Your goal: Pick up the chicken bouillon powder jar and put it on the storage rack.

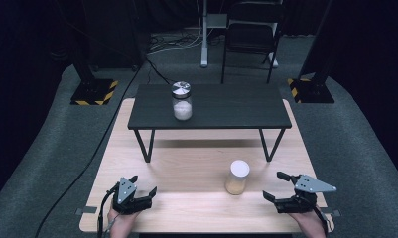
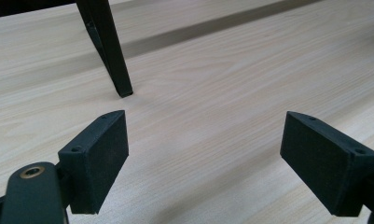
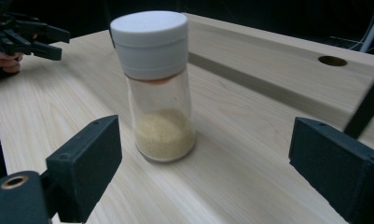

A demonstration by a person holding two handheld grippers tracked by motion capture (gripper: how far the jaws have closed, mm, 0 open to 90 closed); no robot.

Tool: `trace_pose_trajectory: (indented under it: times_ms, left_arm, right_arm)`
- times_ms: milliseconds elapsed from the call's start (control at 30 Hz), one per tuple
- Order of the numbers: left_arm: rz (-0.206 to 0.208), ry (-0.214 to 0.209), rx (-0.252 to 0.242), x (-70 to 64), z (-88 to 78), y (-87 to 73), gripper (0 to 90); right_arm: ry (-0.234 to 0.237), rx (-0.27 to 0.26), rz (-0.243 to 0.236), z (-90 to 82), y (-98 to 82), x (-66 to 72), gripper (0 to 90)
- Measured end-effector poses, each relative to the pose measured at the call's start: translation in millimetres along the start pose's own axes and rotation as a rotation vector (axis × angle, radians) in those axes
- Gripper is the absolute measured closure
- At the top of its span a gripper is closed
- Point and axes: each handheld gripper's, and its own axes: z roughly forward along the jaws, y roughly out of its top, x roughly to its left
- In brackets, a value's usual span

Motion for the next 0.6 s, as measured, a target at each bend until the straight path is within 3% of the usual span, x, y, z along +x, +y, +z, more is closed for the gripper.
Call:
trace_pose_trajectory:
  times_ms: [333, 600]
  left_arm:
    - [-0.001, -0.002, 0.002, 0.6, 0.2, 0.3, 14.9]
    - [0.000, -0.005, 0.002, 1.1, 0.4, 0.5, 14.9]
  right_arm:
    - [0.080, 0.043, -0.034, 42.0, 21.3, 2.6, 8.5]
    - [0.104, 0.066, -0.043, 67.3, 32.0, 4.0, 9.9]
